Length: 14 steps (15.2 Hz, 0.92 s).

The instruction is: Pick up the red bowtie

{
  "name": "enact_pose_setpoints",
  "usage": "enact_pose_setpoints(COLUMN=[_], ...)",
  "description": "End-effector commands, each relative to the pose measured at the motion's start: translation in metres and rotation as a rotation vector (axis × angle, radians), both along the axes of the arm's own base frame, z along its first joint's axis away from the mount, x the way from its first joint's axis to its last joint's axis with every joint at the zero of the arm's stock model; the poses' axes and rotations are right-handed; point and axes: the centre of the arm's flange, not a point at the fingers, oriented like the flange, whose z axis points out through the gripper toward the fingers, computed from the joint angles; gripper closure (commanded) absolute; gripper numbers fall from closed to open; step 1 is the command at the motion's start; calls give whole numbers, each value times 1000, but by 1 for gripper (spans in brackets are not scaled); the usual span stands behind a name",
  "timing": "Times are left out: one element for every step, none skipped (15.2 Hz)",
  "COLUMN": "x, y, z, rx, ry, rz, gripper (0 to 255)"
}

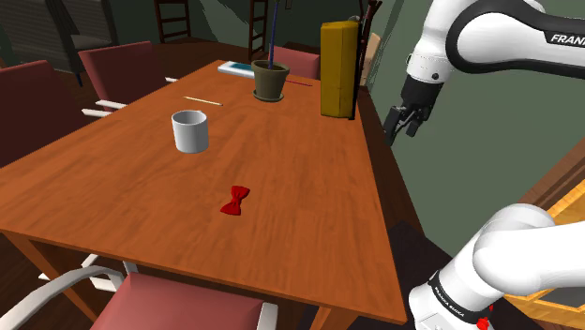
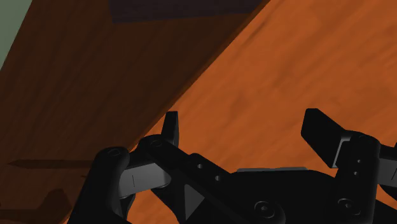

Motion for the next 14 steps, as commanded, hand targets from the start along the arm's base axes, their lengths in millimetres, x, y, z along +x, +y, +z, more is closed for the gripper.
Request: enact_pose_setpoints(x=[0,5,11,16,21,27,32,38,43,48,54,59,65,70], y=[0,12,23,35,47,58,70,82,93,105,116,128,139,151], z=[0,-4,-8,-12,-16,-19,-23,-27,-31,-35,-39,-43,-47,-51], rx=[0,-2,-4,-6,-8,-9,-11,-13,-15,-17,-19,-21,-23,-25], ry=[0,-1,-2,-3,-4,-5,-5,-6,-7,-8,-9,-10,-11,-12], rz=[0,0,0,0,-1,-1,-1,-1,-1,-1,-2,-2,-2,-2], gripper=[0,0,0,0,0,0,0,0,0,0,0,0,0,0])
